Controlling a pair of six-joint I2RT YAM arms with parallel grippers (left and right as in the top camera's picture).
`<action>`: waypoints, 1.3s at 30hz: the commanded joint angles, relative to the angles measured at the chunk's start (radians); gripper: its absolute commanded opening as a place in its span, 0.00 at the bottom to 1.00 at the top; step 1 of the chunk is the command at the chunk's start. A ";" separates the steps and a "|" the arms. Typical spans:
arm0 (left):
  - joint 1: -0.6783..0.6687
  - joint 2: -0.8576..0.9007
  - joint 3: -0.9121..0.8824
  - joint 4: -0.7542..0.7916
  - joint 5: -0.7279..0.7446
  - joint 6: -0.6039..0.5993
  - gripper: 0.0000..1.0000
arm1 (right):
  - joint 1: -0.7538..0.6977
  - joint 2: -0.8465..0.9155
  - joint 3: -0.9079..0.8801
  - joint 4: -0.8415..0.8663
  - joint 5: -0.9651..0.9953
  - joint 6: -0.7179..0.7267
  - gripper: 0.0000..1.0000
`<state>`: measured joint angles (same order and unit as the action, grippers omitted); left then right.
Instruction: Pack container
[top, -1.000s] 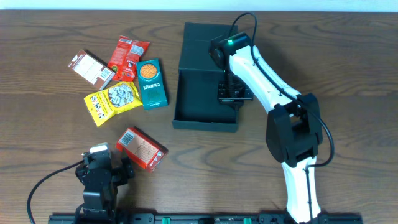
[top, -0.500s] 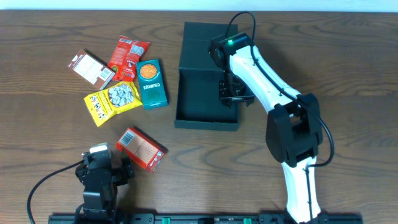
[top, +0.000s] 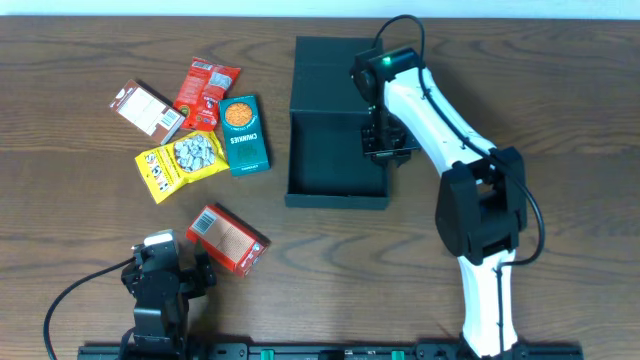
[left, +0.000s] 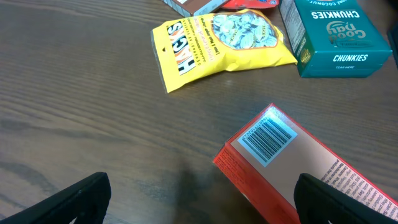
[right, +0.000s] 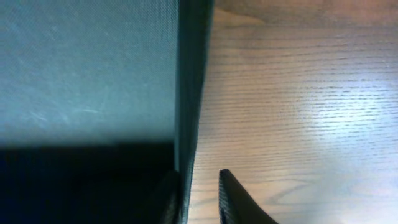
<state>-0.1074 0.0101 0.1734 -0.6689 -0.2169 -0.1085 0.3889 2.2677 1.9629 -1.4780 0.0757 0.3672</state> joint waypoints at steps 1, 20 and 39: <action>0.003 -0.006 -0.011 0.003 -0.010 -0.011 0.95 | -0.013 0.008 0.020 0.000 -0.010 -0.017 0.08; 0.003 -0.006 -0.011 0.003 -0.010 -0.011 0.95 | -0.013 0.008 0.020 0.006 -0.054 0.021 0.63; 0.003 -0.006 -0.011 0.003 -0.010 -0.011 0.95 | -0.075 -0.298 0.179 0.107 -0.020 -0.060 0.90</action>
<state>-0.1074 0.0101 0.1734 -0.6685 -0.2169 -0.1085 0.3412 2.0590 2.1105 -1.3884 0.0380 0.3481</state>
